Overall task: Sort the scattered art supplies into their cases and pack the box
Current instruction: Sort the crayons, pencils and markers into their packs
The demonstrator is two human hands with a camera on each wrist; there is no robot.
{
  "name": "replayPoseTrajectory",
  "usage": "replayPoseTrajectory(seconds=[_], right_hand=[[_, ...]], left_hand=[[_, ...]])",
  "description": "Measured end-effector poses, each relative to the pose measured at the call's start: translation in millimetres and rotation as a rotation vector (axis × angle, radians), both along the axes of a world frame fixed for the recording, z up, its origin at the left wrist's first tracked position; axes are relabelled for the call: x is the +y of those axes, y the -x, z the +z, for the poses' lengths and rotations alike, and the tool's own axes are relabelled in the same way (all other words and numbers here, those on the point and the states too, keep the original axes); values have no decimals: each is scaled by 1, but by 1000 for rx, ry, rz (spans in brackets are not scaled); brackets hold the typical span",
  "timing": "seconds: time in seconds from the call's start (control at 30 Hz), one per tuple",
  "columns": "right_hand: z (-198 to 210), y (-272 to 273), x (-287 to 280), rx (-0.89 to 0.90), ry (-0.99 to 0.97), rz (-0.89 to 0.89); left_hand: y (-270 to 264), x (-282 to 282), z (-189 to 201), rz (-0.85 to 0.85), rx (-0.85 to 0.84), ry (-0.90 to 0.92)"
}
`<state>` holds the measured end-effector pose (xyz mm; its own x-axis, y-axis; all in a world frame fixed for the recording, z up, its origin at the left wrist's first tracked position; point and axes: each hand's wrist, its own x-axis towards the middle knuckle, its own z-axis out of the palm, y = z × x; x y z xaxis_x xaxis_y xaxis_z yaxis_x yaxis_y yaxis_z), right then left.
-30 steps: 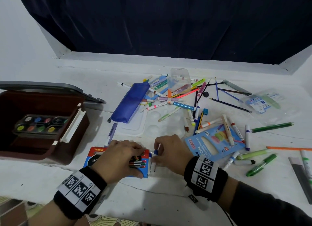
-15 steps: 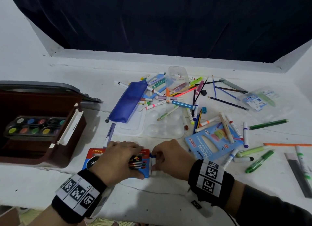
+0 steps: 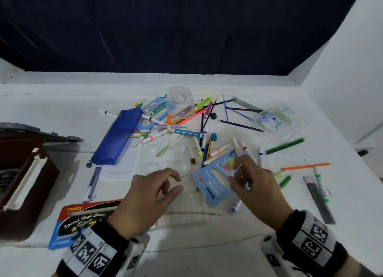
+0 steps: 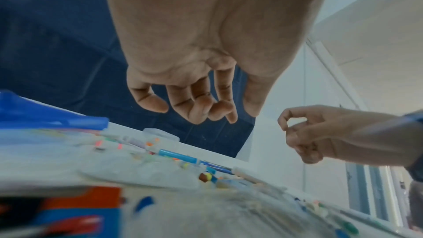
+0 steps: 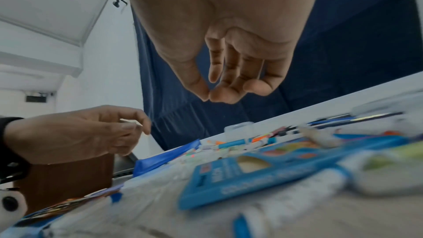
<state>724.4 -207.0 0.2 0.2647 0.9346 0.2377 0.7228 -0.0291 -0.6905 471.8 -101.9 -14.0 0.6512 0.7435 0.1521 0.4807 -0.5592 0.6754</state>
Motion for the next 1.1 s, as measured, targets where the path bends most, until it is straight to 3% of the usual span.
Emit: replayPoseTrajectory(seconds=[0.17,0.4,0.57,0.73,0.87,1.1], right_hand=[[-8,-54,-26,-100,103,-65],[-21,-86,-27,-430,470,69],[-22,-86,-17,-660,488,176],[-22,-88,-10,-820,482,269],[-20,-95,-8,-777,494,276],[-13,-94,-4,-499,402,176]], left_hand=[[-51,-5,1,-66,-41,108],[-103,8,-6,-61,82,160],[-115,9,-13,-27,194,111],[-117,7,-15,33,178,132],[-113,14,-15,104,162,137],[-109,24,-17,129,198,155]])
